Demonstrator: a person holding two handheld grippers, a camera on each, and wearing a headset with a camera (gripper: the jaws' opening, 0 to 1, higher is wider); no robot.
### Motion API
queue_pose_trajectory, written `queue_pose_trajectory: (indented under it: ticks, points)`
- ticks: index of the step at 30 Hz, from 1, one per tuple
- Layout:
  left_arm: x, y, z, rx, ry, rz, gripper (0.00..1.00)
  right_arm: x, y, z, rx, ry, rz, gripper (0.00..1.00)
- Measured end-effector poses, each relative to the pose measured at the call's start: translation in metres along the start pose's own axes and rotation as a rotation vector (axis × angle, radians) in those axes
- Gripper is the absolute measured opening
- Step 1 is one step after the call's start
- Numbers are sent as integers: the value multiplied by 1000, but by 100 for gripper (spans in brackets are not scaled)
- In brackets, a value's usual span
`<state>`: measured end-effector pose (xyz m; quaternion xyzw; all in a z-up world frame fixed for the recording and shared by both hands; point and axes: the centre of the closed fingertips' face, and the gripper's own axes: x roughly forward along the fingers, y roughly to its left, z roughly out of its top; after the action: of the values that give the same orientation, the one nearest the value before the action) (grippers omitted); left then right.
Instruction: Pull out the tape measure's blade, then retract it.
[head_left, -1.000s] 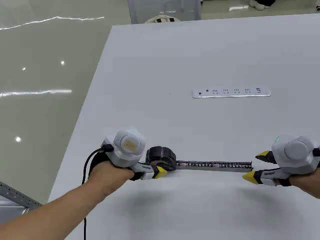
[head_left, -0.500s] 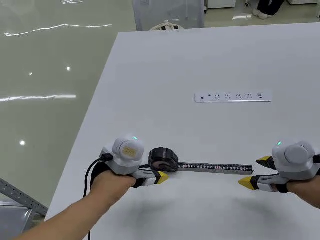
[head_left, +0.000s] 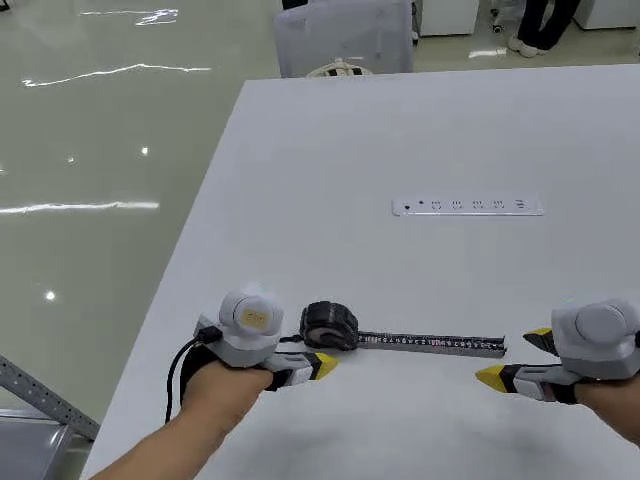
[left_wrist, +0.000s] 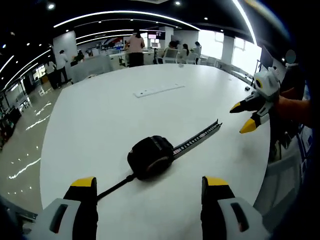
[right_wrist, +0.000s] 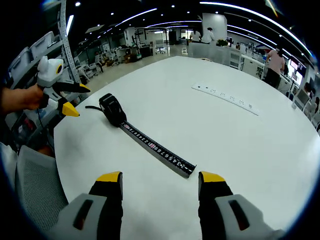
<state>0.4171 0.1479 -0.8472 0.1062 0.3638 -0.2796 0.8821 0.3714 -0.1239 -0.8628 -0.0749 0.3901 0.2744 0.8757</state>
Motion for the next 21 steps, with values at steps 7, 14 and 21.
queue_pose_trajectory:
  ticks: [7,14,21]
  points:
    - [-14,-6,-3,-47,-20,20,84,-6,10,1,66,-23,-8,64]
    - [-28,-11,-4,-96,-39,50,86,-15,19,3,105,-34,-19,69]
    - [-38,-13,-3,-118,-51,79,87,-29,24,7,122,-40,-45,71]
